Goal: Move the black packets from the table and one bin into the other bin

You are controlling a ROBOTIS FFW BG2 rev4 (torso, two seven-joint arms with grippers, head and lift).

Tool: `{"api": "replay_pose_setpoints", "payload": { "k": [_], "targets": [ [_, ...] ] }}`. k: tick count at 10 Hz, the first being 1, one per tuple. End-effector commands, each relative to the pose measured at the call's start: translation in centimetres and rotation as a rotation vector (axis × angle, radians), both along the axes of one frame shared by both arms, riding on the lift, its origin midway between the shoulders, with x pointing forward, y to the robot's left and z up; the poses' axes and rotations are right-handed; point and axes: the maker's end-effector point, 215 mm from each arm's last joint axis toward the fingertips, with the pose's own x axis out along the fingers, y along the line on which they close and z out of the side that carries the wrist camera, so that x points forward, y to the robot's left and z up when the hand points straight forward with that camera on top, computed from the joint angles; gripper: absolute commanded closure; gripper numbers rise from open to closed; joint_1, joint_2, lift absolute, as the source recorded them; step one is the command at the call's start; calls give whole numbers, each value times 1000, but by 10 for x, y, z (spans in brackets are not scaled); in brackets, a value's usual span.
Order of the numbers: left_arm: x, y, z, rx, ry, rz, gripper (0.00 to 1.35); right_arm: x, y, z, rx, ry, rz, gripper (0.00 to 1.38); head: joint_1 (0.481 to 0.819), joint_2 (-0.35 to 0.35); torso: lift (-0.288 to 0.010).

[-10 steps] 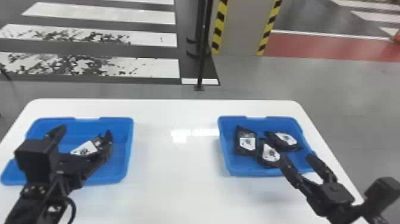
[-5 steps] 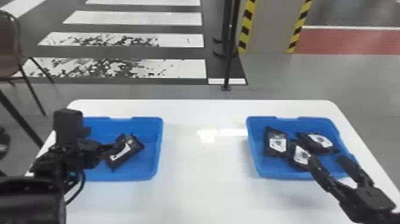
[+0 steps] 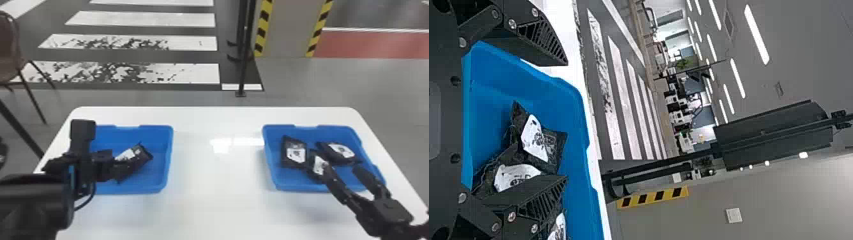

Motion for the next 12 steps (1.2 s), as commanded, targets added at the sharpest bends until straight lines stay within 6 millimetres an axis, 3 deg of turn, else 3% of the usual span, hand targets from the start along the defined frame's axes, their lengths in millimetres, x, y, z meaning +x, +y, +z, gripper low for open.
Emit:
{"api": "replay_pose_setpoints", "payload": {
  "k": [1,4,7,8,9,12],
  "targets": [
    [-3,8,-7,6,23,7,128,1,8,-2,10,3,15,233,695,-23,-110],
    [-1,20,-18,53,39,12,128,3,15,-4,23,5,27,234,695,7,-110],
    [-6,11,-39,74,101,-11,134,3,18,-7,34,11,31,234,695,19,-110],
    [-6,11,-42,103,127,-13,394,3,18,-7,34,11,31,234,695,16,-110],
    [-7,7,-46,126,132,-17,1242,3,18,-7,38,11,31,233,695,13,-110],
    [10,3,-25,120,23,-22,1208,2,17,-11,47,19,33,233,695,7,-110]
  ]
}}
